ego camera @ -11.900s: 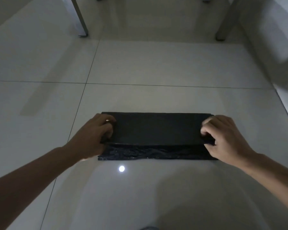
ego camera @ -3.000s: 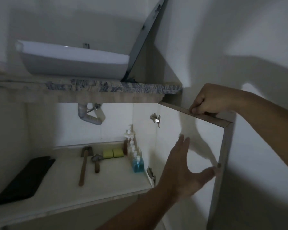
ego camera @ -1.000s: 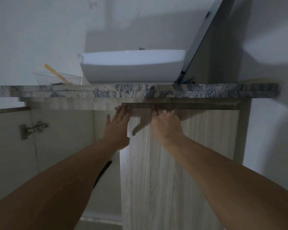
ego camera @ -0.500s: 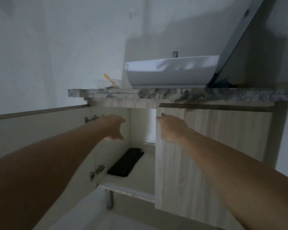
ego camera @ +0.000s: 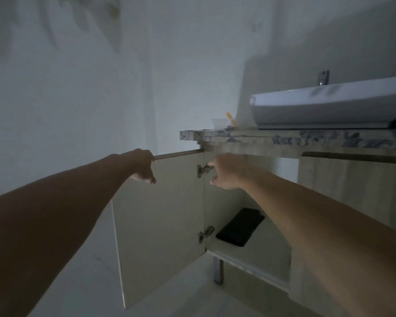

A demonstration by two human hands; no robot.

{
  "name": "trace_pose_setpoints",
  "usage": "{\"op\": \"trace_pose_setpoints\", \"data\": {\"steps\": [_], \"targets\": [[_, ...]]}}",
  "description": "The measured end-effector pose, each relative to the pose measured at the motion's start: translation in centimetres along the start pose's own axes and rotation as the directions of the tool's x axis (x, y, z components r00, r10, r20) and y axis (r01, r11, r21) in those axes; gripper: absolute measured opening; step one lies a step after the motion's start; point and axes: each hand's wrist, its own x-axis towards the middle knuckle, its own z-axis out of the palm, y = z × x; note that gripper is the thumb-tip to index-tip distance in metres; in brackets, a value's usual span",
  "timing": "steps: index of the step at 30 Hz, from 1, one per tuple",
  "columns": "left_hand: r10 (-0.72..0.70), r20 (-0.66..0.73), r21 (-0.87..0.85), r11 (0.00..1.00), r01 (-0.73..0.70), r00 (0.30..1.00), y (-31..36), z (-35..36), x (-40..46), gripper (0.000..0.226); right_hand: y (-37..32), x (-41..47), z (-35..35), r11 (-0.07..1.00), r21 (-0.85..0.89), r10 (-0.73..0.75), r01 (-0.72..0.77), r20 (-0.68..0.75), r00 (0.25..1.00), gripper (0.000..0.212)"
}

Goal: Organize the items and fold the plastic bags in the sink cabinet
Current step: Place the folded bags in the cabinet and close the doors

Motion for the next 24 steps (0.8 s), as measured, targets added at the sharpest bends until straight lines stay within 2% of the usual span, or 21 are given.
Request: {"op": "trace_pose_setpoints", "data": {"steps": [3,8,12,17,19,21,24], "targets": [[-0.063,-0.026,-0.028,0.998,0.062,0.998,-3.5,0.9,1.3,0.079,-2.4,2.4,1.3,1.000,0.000,-0.031,0.031,0.038,0.999,0.062],[-0.126,-0.043,-0.106,0.987,0.121,0.991,-8.4,2.8,4.1,0.064,-5.3,6.6,2.2,0.996,-0.038,-0.073,0.075,0.063,0.995,0.064],[-0.109,-0.075,-0.141,0.985,0.098,0.991,-10.6,3.6,5.5,0.039,-7.2,9.6,3.3,0.996,-0.030,-0.086,0.089,0.071,0.994,0.066],[-0.085,-0.076,-0.305,0.951,0.058,0.994,-10.6,2.9,6.2,0.030,-9.1,11.6,5.8,0.993,0.038,-0.118,0.115,0.095,0.988,0.070],[-0.104,-0.011,-0.514,0.853,0.084,0.994,-9.8,2.3,6.0,0.028,-9.4,11.8,6.4,0.988,0.083,-0.138,0.132,0.082,0.987,0.073],[-0.128,0.084,-0.707,0.691,0.150,0.988,-9.3,1.7,6.1,0.026,-9.3,11.6,6.8,0.984,0.101,-0.155,0.147,0.068,0.986,0.074],[-0.061,0.213,-0.802,0.559,0.210,0.975,-8.9,1.6,6.3,0.035,-8.4,10.6,6.8,0.980,0.113,-0.170,0.162,0.061,0.984,0.075]]}}
